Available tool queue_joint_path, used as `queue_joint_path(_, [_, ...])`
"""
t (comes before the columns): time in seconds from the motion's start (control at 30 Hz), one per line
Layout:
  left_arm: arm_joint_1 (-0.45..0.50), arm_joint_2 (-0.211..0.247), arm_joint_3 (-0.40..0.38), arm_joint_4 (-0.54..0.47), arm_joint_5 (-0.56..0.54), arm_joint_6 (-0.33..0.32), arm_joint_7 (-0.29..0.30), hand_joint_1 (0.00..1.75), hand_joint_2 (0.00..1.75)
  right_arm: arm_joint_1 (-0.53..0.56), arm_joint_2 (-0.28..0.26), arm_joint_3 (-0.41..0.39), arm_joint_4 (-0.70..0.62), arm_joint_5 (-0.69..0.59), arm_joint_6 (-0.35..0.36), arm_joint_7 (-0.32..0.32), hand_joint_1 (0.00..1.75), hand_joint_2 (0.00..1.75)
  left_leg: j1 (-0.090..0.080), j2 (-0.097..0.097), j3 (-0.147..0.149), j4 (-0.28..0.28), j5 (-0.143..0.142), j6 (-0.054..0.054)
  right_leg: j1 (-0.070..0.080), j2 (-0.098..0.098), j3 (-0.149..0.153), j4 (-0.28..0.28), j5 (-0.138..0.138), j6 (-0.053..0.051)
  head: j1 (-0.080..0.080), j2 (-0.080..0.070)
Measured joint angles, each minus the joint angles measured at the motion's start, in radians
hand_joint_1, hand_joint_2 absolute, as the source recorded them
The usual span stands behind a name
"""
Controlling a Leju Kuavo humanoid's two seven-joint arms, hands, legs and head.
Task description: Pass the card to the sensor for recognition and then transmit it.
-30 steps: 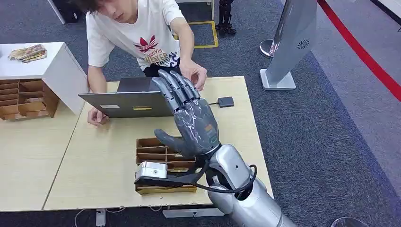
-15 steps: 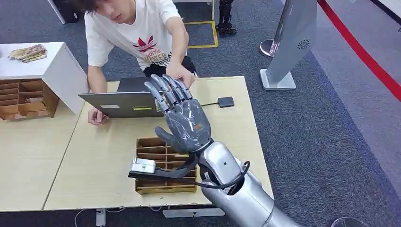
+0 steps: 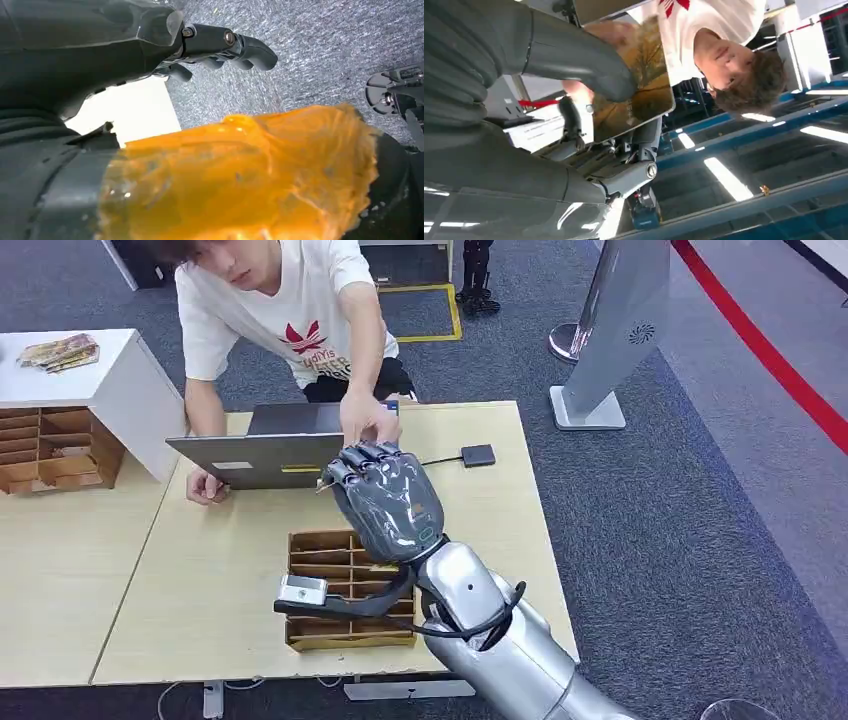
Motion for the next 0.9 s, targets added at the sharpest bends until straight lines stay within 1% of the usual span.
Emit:
queue_joint_path(0.4, [0.000, 0.000, 0.000, 0.000, -0.001, 0.000, 0.001, 0.00, 0.00, -0.002, 0.001, 0.000, 0.029, 0.016, -0.008, 0.008, 1.75, 1.75, 0.000, 0.000, 0.000, 0.000, 0.000, 0.000, 0.000, 0.000, 0.000, 0.000, 0.000, 0.000, 0.000, 0.000])
queue_joint_path(0.5, [0.000, 0.000, 0.000, 0.000, -0.002, 0.000, 0.001, 0.00, 0.00, -0.001, 0.001, 0.000, 0.033, 0.003, -0.006, 0.008, 1.75, 1.75, 0.000, 0.000, 0.000, 0.000, 0.000, 0.000, 0.000, 0.000, 0.000, 0.000, 0.000, 0.000, 0.000, 0.000])
queue_joint_path(0.53, [0.000, 0.000, 0.000, 0.000, -0.002, 0.000, 0.001, 0.00, 0.00, -0.001, 0.001, 0.000, 0.032, -0.022, 0.000, 0.004, 1.75, 1.75, 0.000, 0.000, 0.000, 0.000, 0.000, 0.000, 0.000, 0.000, 0.000, 0.000, 0.000, 0.000, 0.000, 0.000])
queue_joint_path(0.57, [0.000, 0.000, 0.000, 0.000, -0.002, 0.000, 0.002, 0.00, 0.00, 0.000, 0.002, 0.000, 0.032, -0.070, 0.022, -0.012, 1.75, 1.75, 0.000, 0.000, 0.000, 0.000, 0.000, 0.000, 0.000, 0.000, 0.000, 0.000, 0.000, 0.000, 0.000, 0.000])
queue_joint_path(0.67, [0.000, 0.000, 0.000, 0.000, -0.001, 0.000, 0.002, 0.00, 0.00, 0.017, 0.009, -0.011, 0.024, -0.262, 0.117, -0.053, 1.75, 1.75, 0.000, 0.000, 0.000, 0.000, 0.000, 0.000, 0.000, 0.000, 0.000, 0.000, 0.000, 0.000, 0.000, 0.000])
queue_joint_path(0.9, [0.000, 0.000, 0.000, 0.000, 0.004, -0.001, 0.004, 0.00, 0.00, 0.054, 0.016, -0.064, -0.019, -0.575, 0.282, -0.095, 1.75, 1.75, 0.000, 0.000, 0.000, 0.000, 0.000, 0.000, 0.000, 0.000, 0.000, 0.000, 0.000, 0.000, 0.000, 0.000])
